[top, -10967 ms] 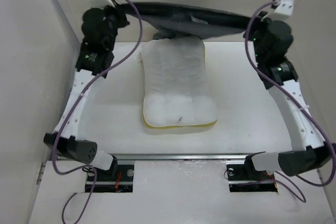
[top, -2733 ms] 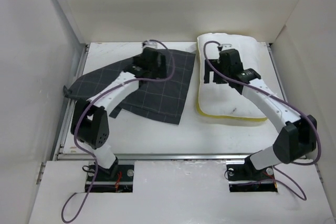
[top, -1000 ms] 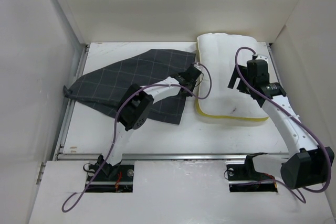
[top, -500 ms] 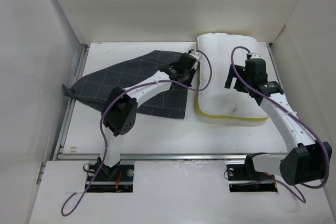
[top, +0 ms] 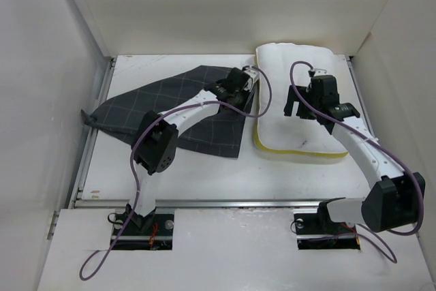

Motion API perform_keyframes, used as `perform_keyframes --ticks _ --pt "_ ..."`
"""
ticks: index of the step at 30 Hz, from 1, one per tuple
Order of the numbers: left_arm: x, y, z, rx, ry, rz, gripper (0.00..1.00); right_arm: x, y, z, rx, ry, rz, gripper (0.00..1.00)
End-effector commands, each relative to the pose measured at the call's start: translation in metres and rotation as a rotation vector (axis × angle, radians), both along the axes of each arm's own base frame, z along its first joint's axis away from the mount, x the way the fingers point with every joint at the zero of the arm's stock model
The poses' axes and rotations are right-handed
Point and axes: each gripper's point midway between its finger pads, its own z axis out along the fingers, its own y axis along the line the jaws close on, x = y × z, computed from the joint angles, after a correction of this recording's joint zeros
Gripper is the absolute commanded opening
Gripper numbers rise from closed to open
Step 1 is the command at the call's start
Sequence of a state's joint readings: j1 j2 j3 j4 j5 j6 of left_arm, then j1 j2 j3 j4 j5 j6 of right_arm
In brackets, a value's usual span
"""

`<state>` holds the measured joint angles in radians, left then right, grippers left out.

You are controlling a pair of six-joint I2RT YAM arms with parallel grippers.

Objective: Put the pillow into the pillowcase

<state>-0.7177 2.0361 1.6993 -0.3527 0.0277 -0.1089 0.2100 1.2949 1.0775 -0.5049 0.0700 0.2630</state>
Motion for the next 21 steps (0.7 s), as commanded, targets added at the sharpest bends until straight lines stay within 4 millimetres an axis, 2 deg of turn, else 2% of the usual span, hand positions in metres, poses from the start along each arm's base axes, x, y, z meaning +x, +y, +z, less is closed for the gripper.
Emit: perform_keyframes --ticks 1,4,5,7,8,9,10,11,12,13,14,15,16,17,18,19,20,21 --pt "0.007 -0.004 0.016 -0.031 -0.015 0.012 0.00 0.012 0.004 0.018 0.003 -0.078 0.021 1.00" --pt "0.009 0.003 0.032 -0.063 -0.063 0.028 0.00 0.015 0.004 0.016 -0.009 -0.079 0.031 0.98" --pt "0.004 0.006 0.050 -0.097 -0.087 0.037 0.00 0.016 0.002 0.011 -0.019 -0.067 0.022 1.00" --pt "0.006 0.007 0.074 -0.145 -0.152 0.045 0.00 0.029 -0.004 0.027 -0.042 -0.104 -0.016 1.00" --pt "0.007 0.014 0.096 -0.176 -0.190 0.055 0.00 0.036 -0.005 0.025 -0.060 -0.099 -0.016 1.00" --pt "0.007 0.014 0.106 -0.198 -0.214 0.055 0.00 0.043 -0.003 0.028 -0.059 -0.101 -0.016 1.00" --pt "0.005 0.016 0.108 -0.200 -0.217 0.055 0.00 0.056 -0.004 0.046 -0.064 -0.141 -0.035 1.00" --pt "0.004 0.016 0.113 -0.212 -0.220 0.061 0.00 0.068 -0.005 0.034 -0.081 -0.112 -0.047 1.00" --pt "0.005 0.017 0.113 -0.208 -0.224 0.068 0.00 0.079 -0.005 0.035 -0.088 -0.119 -0.058 1.00" --pt "0.005 0.017 0.113 -0.208 -0.224 0.068 0.00 0.094 -0.006 0.050 -0.096 -0.152 -0.080 1.00" --pt "0.008 0.017 0.119 -0.213 -0.238 0.075 0.00 0.102 -0.005 0.046 -0.101 -0.137 -0.079 1.00" --pt "0.008 0.017 0.119 -0.213 -0.238 0.075 0.00 0.116 -0.004 0.025 -0.120 -0.094 -0.086 1.00" --pt "0.009 0.016 0.116 -0.204 -0.228 0.075 0.00 0.123 -0.003 0.019 -0.115 -0.075 -0.108 1.00" --pt "0.009 0.017 0.118 -0.204 -0.228 0.075 0.00 0.134 -0.008 0.026 -0.108 -0.080 -0.142 1.00" --pt "0.009 0.014 0.111 -0.199 -0.214 0.068 0.00 0.145 -0.005 0.003 -0.110 -0.038 -0.148 1.00" --pt "0.010 0.013 0.106 -0.189 -0.202 0.068 0.00 0.151 -0.012 -0.005 -0.083 -0.018 -0.193 1.00" --pt "0.011 0.012 0.110 -0.195 -0.209 0.068 0.00 0.158 -0.015 -0.011 -0.076 -0.009 -0.210 1.00" --pt "0.010 0.013 0.102 -0.179 -0.191 0.068 0.00 0.167 -0.022 -0.010 -0.075 -0.013 -0.238 1.00"
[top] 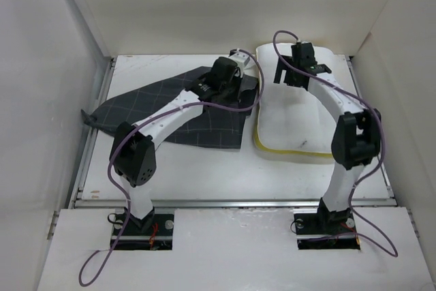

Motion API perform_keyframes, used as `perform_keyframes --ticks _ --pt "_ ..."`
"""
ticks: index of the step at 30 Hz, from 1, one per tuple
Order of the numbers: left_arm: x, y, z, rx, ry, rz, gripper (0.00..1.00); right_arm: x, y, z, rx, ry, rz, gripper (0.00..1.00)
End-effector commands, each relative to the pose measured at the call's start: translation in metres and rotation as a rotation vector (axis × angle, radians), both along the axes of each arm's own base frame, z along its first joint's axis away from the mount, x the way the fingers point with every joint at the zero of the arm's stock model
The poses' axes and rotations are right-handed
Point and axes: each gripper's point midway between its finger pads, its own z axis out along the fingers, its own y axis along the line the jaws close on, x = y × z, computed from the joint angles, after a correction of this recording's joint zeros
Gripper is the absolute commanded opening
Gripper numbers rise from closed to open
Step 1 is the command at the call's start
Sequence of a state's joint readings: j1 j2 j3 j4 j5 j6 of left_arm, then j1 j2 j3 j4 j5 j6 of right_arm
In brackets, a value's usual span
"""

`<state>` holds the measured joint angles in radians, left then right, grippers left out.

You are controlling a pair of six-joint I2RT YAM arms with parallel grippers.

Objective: Put the pillow into the pillowcase

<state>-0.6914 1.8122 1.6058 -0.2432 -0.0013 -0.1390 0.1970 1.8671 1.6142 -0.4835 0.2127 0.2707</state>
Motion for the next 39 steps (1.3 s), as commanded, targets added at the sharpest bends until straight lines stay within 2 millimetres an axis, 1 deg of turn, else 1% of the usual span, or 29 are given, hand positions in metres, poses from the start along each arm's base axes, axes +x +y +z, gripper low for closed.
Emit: perform_keyframes --ticks 1,2,3,4,6,8,9,10,11,13,14,15,16,17,18,20,21,22,23,24,25,27,28,29,32,33,34,37,39 --pt "0.006 -0.006 0.004 -0.013 -0.004 0.000 0.00 0.023 -0.023 -0.025 0.001 0.043 -0.133 1.00" --pt "0.007 -0.007 0.009 -0.020 -0.012 0.000 0.00 0.025 -0.022 -0.037 0.002 0.074 -0.140 1.00" --pt "0.009 -0.005 0.009 -0.024 -0.009 0.001 0.00 0.029 -0.026 -0.038 0.001 0.104 -0.156 1.00" --pt "0.010 -0.005 0.005 -0.018 -0.002 0.001 0.00 0.030 -0.026 -0.069 -0.008 0.171 -0.163 1.00" --pt "0.012 -0.007 0.009 -0.022 -0.006 0.001 0.00 0.029 -0.023 -0.092 -0.002 0.232 -0.164 1.00" --pt "0.015 -0.004 0.012 -0.020 -0.009 -0.003 0.00 0.027 -0.019 -0.118 0.003 0.289 -0.151 0.91" --pt "0.014 -0.004 0.006 -0.009 0.005 -0.003 0.00 0.024 -0.019 -0.122 0.001 0.300 -0.152 0.37" --pt "0.018 -0.001 0.010 -0.014 -0.002 0.006 0.00 0.023 -0.017 -0.125 0.015 0.283 -0.143 0.12" --pt "0.018 -0.001 0.010 -0.014 -0.002 0.006 0.00 0.025 -0.020 -0.104 0.008 0.234 -0.145 0.00" --pt "0.020 0.004 0.008 -0.013 0.008 0.009 0.00 0.022 -0.039 -0.081 -0.071 0.164 -0.189 0.00" --pt "0.020 0.004 0.008 -0.013 0.008 0.009 0.00 0.014 -0.045 -0.077 -0.091 0.148 -0.210 0.00" --pt "0.019 0.002 0.008 -0.017 0.011 0.002 0.00 0.009 -0.051 -0.039 -0.116 0.076 -0.190 0.00" --pt "0.022 0.006 0.008 -0.017 0.011 0.011 0.00 0.003 -0.052 -0.026 -0.121 0.052 -0.180 0.00" --pt "0.022 0.006 0.008 -0.017 0.011 0.011 0.00 -0.012 -0.057 -0.026 -0.136 0.055 -0.182 0.00" --pt "0.022 0.006 0.008 -0.017 0.011 0.011 0.00 -0.023 -0.057 0.007 -0.122 -0.014 -0.171 0.00" --pt "0.021 0.006 0.013 -0.030 0.010 0.017 0.00 -0.043 -0.056 0.020 -0.106 -0.038 -0.145 0.00" --pt "0.019 0.007 0.011 -0.025 0.017 0.018 0.00 -0.060 -0.057 0.008 -0.104 -0.008 -0.134 0.00" --pt "0.019 0.007 0.011 -0.025 0.017 0.018 0.00 -0.074 -0.057 0.022 -0.091 -0.033 -0.127 0.00" --pt "0.019 0.008 0.016 -0.031 0.010 0.017 0.00 -0.084 -0.058 0.021 -0.091 -0.032 -0.127 0.00" --pt "0.019 0.008 0.016 -0.031 0.010 0.017 0.00 -0.101 -0.053 0.003 -0.092 0.011 -0.101 0.00" --pt "0.018 0.008 0.016 -0.037 0.015 0.022 0.00 -0.114 -0.052 0.011 -0.078 -0.007 -0.090 0.00" --pt "0.016 0.007 0.021 -0.047 0.009 0.014 0.00 -0.137 -0.036 -0.003 -0.086 0.024 -0.034 0.00" --pt "0.016 0.008 0.026 -0.053 0.002 0.014 0.00 -0.147 -0.030 -0.003 -0.081 0.032 -0.009 0.00" --pt "0.017 0.009 0.026 -0.049 -0.001 0.022 0.00 -0.157 -0.025 0.006 -0.066 0.008 0.014 0.00" --pt "0.018 0.010 0.029 -0.046 -0.005 0.030 0.00 -0.189 -0.010 -0.003 -0.064 0.049 0.049 0.00" --pt "0.018 0.010 0.029 -0.046 -0.006 0.030 0.00 -0.193 -0.011 -0.001 -0.058 0.052 0.043 0.00" --pt "0.018 0.010 0.029 -0.046 -0.006 0.030 0.00 -0.204 -0.003 -0.007 -0.054 0.081 0.072 0.00" --pt "0.018 0.009 0.036 -0.058 -0.008 0.035 0.00 -0.217 0.019 -0.001 -0.012 0.061 0.143 0.00" --pt "0.019 0.011 0.039 -0.054 -0.013 0.043 0.00 -0.230 0.035 -0.008 -0.007 0.093 0.188 0.00"
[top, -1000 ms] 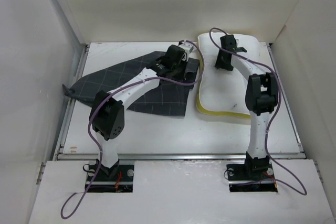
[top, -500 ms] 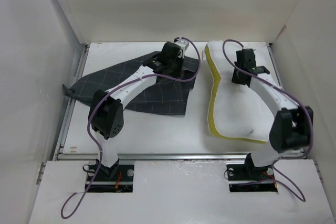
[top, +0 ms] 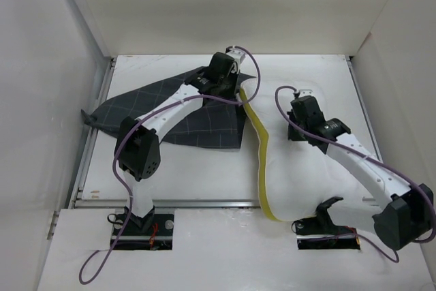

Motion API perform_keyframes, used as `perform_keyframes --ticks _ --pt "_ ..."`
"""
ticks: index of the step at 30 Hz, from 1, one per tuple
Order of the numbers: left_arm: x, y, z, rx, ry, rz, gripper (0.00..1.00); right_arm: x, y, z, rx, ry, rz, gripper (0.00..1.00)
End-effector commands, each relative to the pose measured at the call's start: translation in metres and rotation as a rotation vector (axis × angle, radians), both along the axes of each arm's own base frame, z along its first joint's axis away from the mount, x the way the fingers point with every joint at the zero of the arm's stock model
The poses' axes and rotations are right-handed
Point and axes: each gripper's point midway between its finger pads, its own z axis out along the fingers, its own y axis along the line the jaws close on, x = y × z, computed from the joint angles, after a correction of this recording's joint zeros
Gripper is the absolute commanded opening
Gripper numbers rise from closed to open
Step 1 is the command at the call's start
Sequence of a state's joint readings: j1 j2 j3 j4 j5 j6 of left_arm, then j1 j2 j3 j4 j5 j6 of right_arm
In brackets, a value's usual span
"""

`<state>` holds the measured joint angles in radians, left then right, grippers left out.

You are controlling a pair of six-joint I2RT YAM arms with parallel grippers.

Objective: Put the pillow into the pillowcase

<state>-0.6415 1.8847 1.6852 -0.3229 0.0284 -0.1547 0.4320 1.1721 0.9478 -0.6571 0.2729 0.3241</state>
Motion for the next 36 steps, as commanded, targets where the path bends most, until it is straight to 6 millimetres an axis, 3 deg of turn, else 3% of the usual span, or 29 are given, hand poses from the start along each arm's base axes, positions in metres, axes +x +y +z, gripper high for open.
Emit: perform_keyframes --ticks 1,4,6,16,19,20,24,25,26,28,30,32,33,36 --pt "0.002 -0.002 0.055 -0.074 -0.090 0.011 0.00 -0.017 0.020 0.005 0.048 -0.003 0.019 0.00" --pt "-0.001 -0.001 0.065 -0.089 -0.101 0.003 0.00 -0.028 0.041 -0.007 0.044 0.031 0.052 0.00" --pt "-0.003 0.000 0.058 -0.077 -0.086 0.003 0.00 -0.034 0.050 -0.016 0.033 0.050 0.068 0.00" --pt "-0.024 0.010 0.070 -0.101 -0.118 0.026 0.00 -0.017 0.054 -0.038 -0.034 0.086 0.009 0.00" --pt "-0.022 0.013 0.074 -0.089 -0.120 0.043 0.00 -0.016 0.078 -0.034 -0.028 0.052 0.102 0.00" --pt "-0.023 0.013 0.076 -0.089 -0.120 0.043 0.00 -0.019 0.098 -0.031 -0.006 0.026 0.172 0.00" --pt "-0.021 0.016 0.059 -0.061 -0.082 0.071 0.00 -0.021 0.146 -0.011 0.110 -0.060 0.306 0.00" --pt "-0.023 0.018 0.061 -0.068 -0.081 0.086 0.00 -0.021 0.149 -0.017 0.116 -0.053 0.314 0.00" --pt "-0.028 0.022 0.047 -0.054 -0.053 0.092 0.00 -0.020 0.153 -0.014 0.127 -0.063 0.333 0.06" --pt "-0.037 0.026 0.042 -0.061 -0.030 0.095 0.00 -0.018 0.155 -0.023 0.113 -0.046 0.333 0.22" --pt "-0.049 0.041 0.021 -0.016 0.024 0.134 0.00 -0.010 0.149 -0.019 0.077 -0.071 0.295 0.48" --pt "-0.055 0.057 0.019 -0.003 0.040 0.214 0.00 -0.009 0.140 -0.017 0.035 -0.069 0.269 0.66" --pt "-0.067 0.064 0.006 0.028 0.076 0.229 0.00 -0.005 0.135 -0.013 0.014 -0.082 0.248 0.83" --pt "-0.081 0.080 0.003 0.022 0.106 0.304 0.00 0.004 0.129 -0.001 0.040 -0.094 0.211 0.94"
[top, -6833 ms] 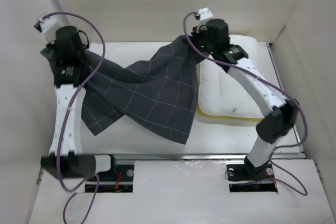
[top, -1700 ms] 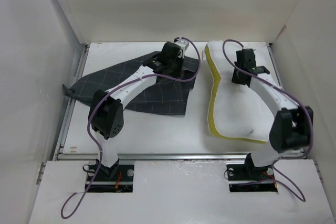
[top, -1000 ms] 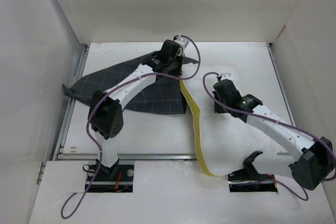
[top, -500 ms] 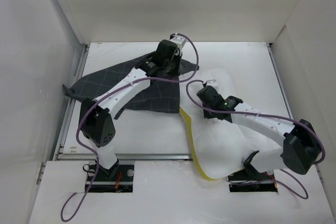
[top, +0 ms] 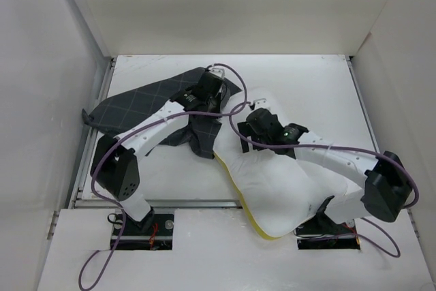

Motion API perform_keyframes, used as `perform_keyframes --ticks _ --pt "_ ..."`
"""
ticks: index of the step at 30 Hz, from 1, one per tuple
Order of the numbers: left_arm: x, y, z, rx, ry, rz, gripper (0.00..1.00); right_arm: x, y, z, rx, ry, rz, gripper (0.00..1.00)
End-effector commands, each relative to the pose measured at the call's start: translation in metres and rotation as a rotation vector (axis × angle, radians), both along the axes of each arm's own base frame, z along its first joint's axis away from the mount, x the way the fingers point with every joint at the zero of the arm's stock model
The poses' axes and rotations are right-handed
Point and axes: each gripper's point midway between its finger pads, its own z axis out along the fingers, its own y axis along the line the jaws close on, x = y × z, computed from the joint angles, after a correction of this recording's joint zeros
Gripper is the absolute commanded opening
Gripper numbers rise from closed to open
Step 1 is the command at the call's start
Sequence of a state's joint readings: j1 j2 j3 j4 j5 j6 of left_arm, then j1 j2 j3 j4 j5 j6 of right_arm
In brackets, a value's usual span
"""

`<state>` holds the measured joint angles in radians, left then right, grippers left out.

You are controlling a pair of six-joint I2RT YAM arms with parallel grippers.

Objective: Put the pillow into the pillowcase

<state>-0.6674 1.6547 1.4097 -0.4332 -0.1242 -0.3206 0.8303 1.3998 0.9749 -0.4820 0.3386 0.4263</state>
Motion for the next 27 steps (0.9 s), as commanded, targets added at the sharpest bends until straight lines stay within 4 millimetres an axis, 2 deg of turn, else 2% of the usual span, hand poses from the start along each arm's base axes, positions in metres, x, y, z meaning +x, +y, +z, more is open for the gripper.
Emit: perform_keyframes --ticks 1,3,4,5,7,8,9,10,12,13,16,17,18,19,20,21,22,23,24,25,26,27 --pt "-0.019 0.023 0.025 -0.039 -0.015 0.115 0.00 0.036 -0.010 0.044 0.059 -0.109 -0.106 0.95" --pt "-0.030 0.025 0.023 -0.038 -0.014 0.105 0.00 0.055 -0.020 0.066 0.126 -0.145 -0.140 0.99" --pt "-0.030 0.026 0.025 -0.046 -0.023 0.105 0.00 0.057 -0.019 0.069 0.135 -0.155 -0.140 0.99" --pt "-0.029 0.025 0.026 -0.052 -0.030 0.105 0.00 0.075 -0.026 0.080 0.179 -0.189 -0.160 0.99" --pt "-0.025 0.023 0.037 -0.071 -0.060 0.111 0.00 0.092 -0.033 0.081 0.202 -0.203 -0.141 0.99" --pt "-0.024 0.018 0.042 -0.077 -0.078 0.093 0.00 0.105 -0.039 0.086 0.242 -0.205 -0.134 0.99" --pt "-0.021 0.016 0.043 -0.078 -0.079 0.093 0.00 0.118 -0.037 0.096 0.270 -0.239 -0.114 0.99" --pt "-0.017 0.014 0.045 -0.075 -0.093 0.082 0.00 0.128 -0.038 0.085 0.245 -0.228 -0.086 0.99" --pt "-0.010 0.009 0.056 -0.078 -0.120 0.067 0.00 0.149 -0.039 0.087 0.255 -0.243 -0.057 0.99" --pt "-0.007 0.006 0.059 -0.081 -0.124 0.067 0.00 0.158 -0.039 0.064 0.234 -0.193 -0.055 0.99" --pt "0.005 -0.003 0.062 -0.074 -0.136 0.054 0.00 0.180 -0.036 0.047 0.260 -0.159 -0.028 0.99" --pt "0.008 -0.003 0.057 -0.055 -0.126 0.062 0.00 0.188 -0.037 0.031 0.254 -0.139 -0.024 0.99" --pt "0.012 -0.006 0.061 -0.056 -0.138 0.055 0.00 0.189 -0.033 0.021 0.261 -0.120 -0.010 0.99" --pt "0.013 -0.007 0.060 -0.050 -0.132 0.055 0.00 0.196 -0.034 0.018 0.275 -0.109 -0.005 0.99" --pt "0.016 -0.009 0.061 -0.052 -0.134 0.055 0.00 0.199 -0.036 -0.002 0.259 -0.074 0.005 0.99" --pt "0.023 -0.014 0.064 -0.049 -0.143 0.048 0.00 0.198 -0.035 -0.011 0.250 -0.057 0.021 0.89" --pt "0.025 -0.014 0.064 -0.041 -0.142 0.054 0.00 0.193 -0.023 -0.015 0.286 -0.035 0.088 0.70" --pt "0.029 -0.017 0.064 -0.043 -0.144 0.054 0.00 0.193 -0.013 -0.015 0.319 -0.051 0.150 0.44" --pt "0.033 -0.020 0.057 -0.030 -0.130 0.054 0.00 0.190 -0.005 -0.009 0.355 -0.070 0.204 0.09" --pt "0.037 -0.023 0.065 -0.032 -0.142 0.048 0.00 0.186 0.003 0.000 0.388 -0.102 0.268 0.00" --pt "0.039 -0.025 0.065 -0.030 -0.140 0.048 0.00 0.175 0.015 0.010 0.452 -0.150 0.365 0.00" --pt "0.042 -0.026 0.066 -0.023 -0.142 0.055 0.00 0.169 0.021 0.040 0.467 -0.235 0.398 0.00"
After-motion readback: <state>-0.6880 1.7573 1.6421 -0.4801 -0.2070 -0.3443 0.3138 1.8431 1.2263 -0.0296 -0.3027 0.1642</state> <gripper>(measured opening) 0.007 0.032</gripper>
